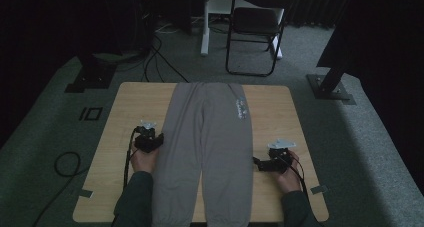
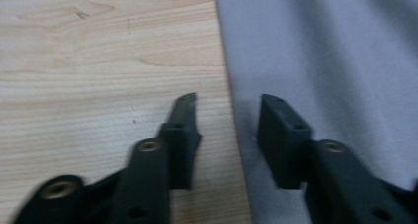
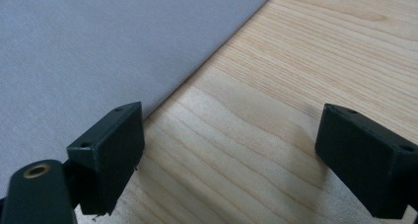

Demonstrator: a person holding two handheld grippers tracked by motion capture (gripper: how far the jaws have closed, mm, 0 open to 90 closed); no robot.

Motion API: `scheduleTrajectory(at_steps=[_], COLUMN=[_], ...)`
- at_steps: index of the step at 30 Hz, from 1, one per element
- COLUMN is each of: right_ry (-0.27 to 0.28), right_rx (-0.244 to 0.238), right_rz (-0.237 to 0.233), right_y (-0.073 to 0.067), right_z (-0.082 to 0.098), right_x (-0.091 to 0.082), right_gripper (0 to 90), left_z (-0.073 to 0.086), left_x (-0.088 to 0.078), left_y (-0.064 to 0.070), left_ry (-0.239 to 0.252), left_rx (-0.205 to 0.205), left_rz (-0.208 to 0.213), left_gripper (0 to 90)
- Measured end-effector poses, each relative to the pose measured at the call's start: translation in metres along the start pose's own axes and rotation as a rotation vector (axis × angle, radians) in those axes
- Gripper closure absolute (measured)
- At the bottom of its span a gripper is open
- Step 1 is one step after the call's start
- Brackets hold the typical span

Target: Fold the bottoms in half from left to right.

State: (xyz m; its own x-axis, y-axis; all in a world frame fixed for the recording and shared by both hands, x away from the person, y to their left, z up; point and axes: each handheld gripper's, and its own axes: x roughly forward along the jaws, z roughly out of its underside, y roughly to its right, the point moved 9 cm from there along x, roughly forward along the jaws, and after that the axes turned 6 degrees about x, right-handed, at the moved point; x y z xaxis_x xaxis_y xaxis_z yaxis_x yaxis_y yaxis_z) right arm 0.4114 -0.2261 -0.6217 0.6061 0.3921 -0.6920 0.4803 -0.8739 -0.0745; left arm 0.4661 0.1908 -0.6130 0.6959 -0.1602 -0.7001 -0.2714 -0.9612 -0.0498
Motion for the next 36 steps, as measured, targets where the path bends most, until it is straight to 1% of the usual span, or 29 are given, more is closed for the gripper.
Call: scheduleTrajectory(at_steps=[3, 4, 5, 6, 8, 9, 10, 11, 12, 13, 14, 15, 16, 17, 18, 19, 20, 21, 22, 23, 24, 25, 26, 27, 28, 30, 33, 35, 36], right_ry=[0.000, 0.000, 0.000, 0.001, 0.000, -0.001, -0.001, -0.001, -0.001, -0.001, -0.001, -0.001, -0.001, -0.001, -0.001, -0.001, -0.001, -0.001, 0.000, 0.000, 0.000, -0.001, -0.001, -0.001, 0.000, 0.000, 0.000, 0.009, 0.008], right_rx=[0.000, 0.000, 0.000, -0.001, 0.000, 0.001, 0.001, 0.001, 0.001, 0.001, 0.001, 0.001, 0.001, 0.001, 0.001, 0.001, 0.002, 0.002, 0.001, 0.002, 0.001, 0.002, 0.002, 0.002, 0.002, 0.001, -0.001, 0.012, 0.022], right_rz=[0.000, 0.000, 0.000, 0.000, 0.000, 0.000, 0.000, 0.000, 0.000, 0.000, 0.000, 0.000, 0.000, 0.000, 0.000, 0.000, 0.000, 0.000, 0.000, 0.000, 0.000, 0.000, 0.001, 0.000, 0.000, -0.001, -0.004, 0.008, 0.023], right_y=[0.000, 0.000, 0.000, 0.000, 0.000, 0.000, 0.000, 0.000, 0.000, 0.000, 0.000, 0.000, 0.000, 0.000, 0.000, 0.000, 0.000, 0.000, 0.000, 0.000, 0.000, 0.000, 0.000, 0.000, 0.000, -0.001, -0.002, -0.003, -0.003], right_z=[0.000, 0.000, 0.000, 0.000, 0.000, 0.000, 0.000, 0.000, 0.000, 0.000, 0.000, 0.000, 0.000, 0.000, 0.000, 0.000, 0.000, 0.000, 0.000, 0.000, 0.000, 0.000, 0.000, 0.000, 0.000, 0.000, 0.001, 0.001, 0.002], right_x=[0.000, 0.000, 0.000, 0.000, 0.000, 0.000, 0.000, 0.000, 0.000, 0.000, 0.000, 0.000, 0.000, 0.000, 0.000, 0.000, 0.000, 0.000, 0.000, 0.000, 0.000, 0.000, 0.000, 0.000, 0.000, 0.000, -0.001, -0.002, -0.005], right_gripper=[11.4, 11.4, 11.4, 11.4, 11.4, 11.3, 11.4, 11.4, 11.4, 11.4, 11.4, 11.4, 11.4, 11.4, 11.4, 11.4, 11.4, 11.4, 11.4, 11.4, 11.4, 11.4, 11.5, 11.6, 11.6, 11.6, 11.7, 18.2, 25.4], left_z=[0.000, 0.001, 0.004, 0.006, 0.006, 0.009, 0.011, 0.014, 0.014, 0.015, 0.015, 0.015, 0.015, 0.015, 0.015, 0.015, 0.015, 0.015, 0.015, 0.015, 0.015, 0.016, 0.016, 0.017, 0.019, 0.022, 0.025, 0.027, 0.027], left_x=[-0.001, -0.002, -0.004, -0.005, -0.005, -0.008, -0.009, -0.012, -0.012, -0.013, -0.013, -0.014, -0.015, -0.016, -0.016, -0.016, -0.016, -0.016, -0.016, -0.016, -0.016, -0.016, -0.016, -0.017, -0.018, -0.020, -0.023, -0.024, -0.025], left_y=[0.000, -0.002, -0.006, -0.009, -0.009, -0.016, -0.020, -0.024, -0.025, -0.026, -0.026, -0.025, -0.021, -0.019, -0.019, -0.016, -0.011, -0.009, -0.008, -0.008, -0.008, -0.008, -0.008, -0.009, -0.010, -0.013, -0.017, -0.019, -0.020], left_ry=[-0.004, -0.001, 0.004, 0.006, 0.006, 0.010, 0.010, 0.011, 0.011, 0.012, 0.012, 0.015, 0.018, 0.016, 0.016, 0.013, 0.010, 0.005, -0.001, -0.009, -0.013, -0.011, -0.009, -0.002, 0.007, 0.019, 0.020, 0.021, 0.022], left_rx=[-0.001, -0.005, -0.022, -0.034, -0.034, -0.056, -0.064, -0.084, -0.089, -0.097, -0.097, -0.115, -0.133, -0.129, -0.129, -0.120, -0.105, -0.089, -0.067, -0.050, -0.040, -0.044, -0.052, -0.061, -0.068, -0.082, -0.091, -0.094, -0.096], left_rz=[0.009, 0.000, -0.011, -0.015, -0.015, -0.023, -0.022, -0.014, -0.017, -0.014, -0.014, 0.003, 0.043, 0.052, 0.052, 0.057, 0.062, 0.052, 0.027, -0.003, -0.018, -0.006, 0.011, 0.020, 0.026, 0.026, 0.031, 0.036, 0.035], left_gripper=[85.4, 85.4, 89.1, 89.3, 89.3, 89.4, 89.4, 89.2, 87.9, 83.9, 79.5, 79.5, 69.8, 65.6, 63.5, 63.5, 61.2, 60.5, 60.6, 63.1, 67.5, 76.4, 81.8, 85.9, 88.1, 88.7, 88.9, 88.9, 88.9])
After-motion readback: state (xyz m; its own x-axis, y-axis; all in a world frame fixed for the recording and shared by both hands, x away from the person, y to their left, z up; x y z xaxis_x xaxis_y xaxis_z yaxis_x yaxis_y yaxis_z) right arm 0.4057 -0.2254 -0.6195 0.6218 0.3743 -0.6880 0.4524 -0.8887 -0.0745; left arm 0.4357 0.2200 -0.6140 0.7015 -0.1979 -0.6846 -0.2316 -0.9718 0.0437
